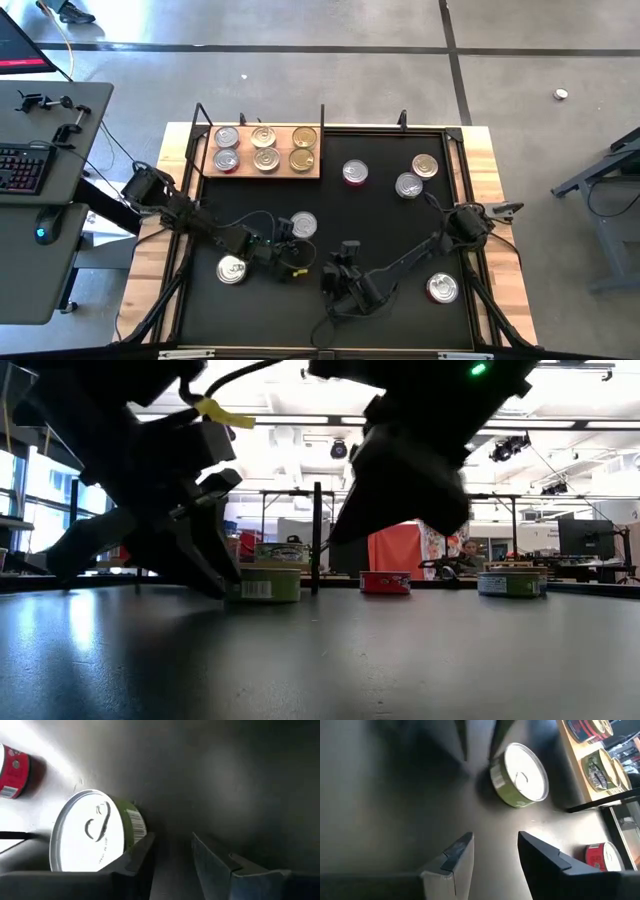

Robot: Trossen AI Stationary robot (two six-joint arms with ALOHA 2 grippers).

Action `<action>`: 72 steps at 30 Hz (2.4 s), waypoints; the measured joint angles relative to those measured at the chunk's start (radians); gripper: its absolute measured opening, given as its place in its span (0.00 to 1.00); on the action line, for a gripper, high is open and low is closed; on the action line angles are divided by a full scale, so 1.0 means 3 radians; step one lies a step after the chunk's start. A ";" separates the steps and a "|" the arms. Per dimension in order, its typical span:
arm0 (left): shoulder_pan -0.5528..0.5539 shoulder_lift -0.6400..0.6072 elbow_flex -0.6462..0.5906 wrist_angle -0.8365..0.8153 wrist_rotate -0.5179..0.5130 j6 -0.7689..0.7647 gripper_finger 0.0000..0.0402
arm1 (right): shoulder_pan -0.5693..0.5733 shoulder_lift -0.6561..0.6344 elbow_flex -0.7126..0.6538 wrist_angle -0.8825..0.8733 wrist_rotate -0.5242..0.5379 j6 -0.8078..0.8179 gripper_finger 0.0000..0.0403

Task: Stack canned seafood by type on shelf
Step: Stack the green tuna can on the top of the other green tuna can

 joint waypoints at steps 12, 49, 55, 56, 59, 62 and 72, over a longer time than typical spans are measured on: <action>-0.0195 -0.0111 0.0113 -0.0483 -0.0472 -0.0372 0.12 | -0.0072 -0.0006 -0.0062 0.0091 -0.0305 0.0214 0.36; -0.0451 -0.0669 -0.0715 0.0517 -0.0098 -0.1194 0.02 | -0.0811 -0.0003 0.0140 0.0607 -0.2286 0.0115 0.26; -0.0601 -0.0889 -0.0713 0.0407 0.0051 -0.1652 0.02 | -0.0848 -0.0003 0.0186 0.0580 -0.2437 0.0362 0.26; -0.0615 -0.0913 -0.0713 0.0410 0.0081 -0.1741 0.02 | -0.0867 -0.0003 0.0186 0.0573 -0.2485 0.0391 0.26; -0.0650 -0.0990 -0.0711 0.0354 0.0228 -0.2062 0.02 | -0.0925 -0.0003 0.0194 0.0579 -0.2795 0.0464 0.26; -0.0698 -0.1017 -0.0708 0.0332 0.0335 -0.2143 0.02 | -0.0969 -0.0003 0.0196 0.0530 -0.2998 0.0430 0.26; -0.0835 -0.1075 -0.0712 0.0159 0.0130 -0.2183 0.02 | -0.0935 -0.0004 0.0195 0.0435 -0.3024 0.0233 0.26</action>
